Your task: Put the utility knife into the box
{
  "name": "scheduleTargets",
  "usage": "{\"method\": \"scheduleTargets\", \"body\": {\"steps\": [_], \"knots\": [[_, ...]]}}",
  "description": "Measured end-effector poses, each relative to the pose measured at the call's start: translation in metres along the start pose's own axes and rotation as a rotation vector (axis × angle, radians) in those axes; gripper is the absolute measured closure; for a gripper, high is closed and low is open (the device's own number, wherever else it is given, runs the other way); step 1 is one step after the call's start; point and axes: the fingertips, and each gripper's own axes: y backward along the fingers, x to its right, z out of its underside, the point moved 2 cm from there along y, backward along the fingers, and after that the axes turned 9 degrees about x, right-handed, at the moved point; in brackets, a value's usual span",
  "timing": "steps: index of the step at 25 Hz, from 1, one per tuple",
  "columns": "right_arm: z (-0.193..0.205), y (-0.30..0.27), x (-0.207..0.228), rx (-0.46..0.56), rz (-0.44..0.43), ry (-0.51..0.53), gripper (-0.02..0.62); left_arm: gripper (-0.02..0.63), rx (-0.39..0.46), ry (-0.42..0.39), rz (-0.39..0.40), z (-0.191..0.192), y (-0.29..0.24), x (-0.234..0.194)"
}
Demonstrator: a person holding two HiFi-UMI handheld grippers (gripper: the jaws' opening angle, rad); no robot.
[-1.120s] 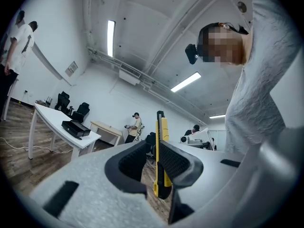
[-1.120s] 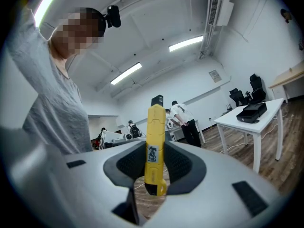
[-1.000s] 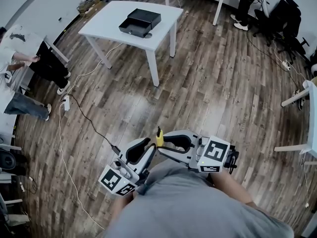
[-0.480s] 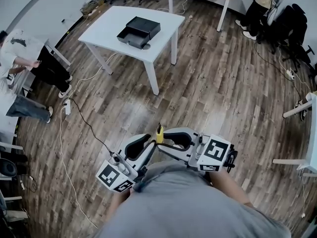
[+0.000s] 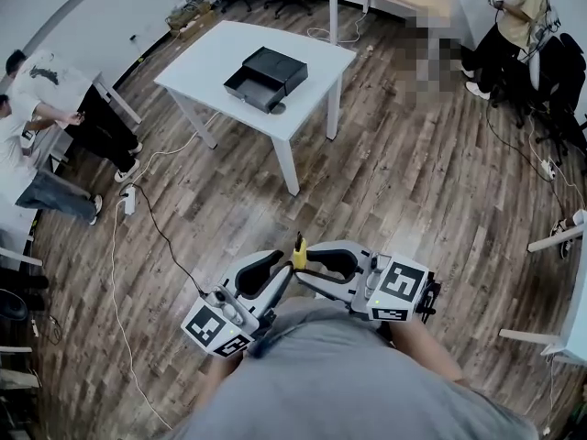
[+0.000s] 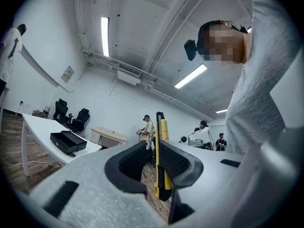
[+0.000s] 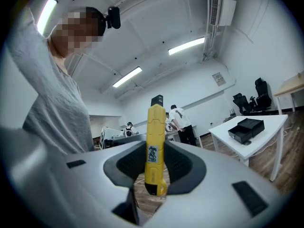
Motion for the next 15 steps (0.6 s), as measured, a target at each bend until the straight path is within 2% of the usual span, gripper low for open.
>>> {"method": "scheduleTargets", "body": {"steps": [15], "knots": [[0.002,-0.019,0.047,-0.019,-0.010,-0.031,0.469,0.511,0.019,-0.001,-0.083,0.001,-0.009,-0.052]]}}
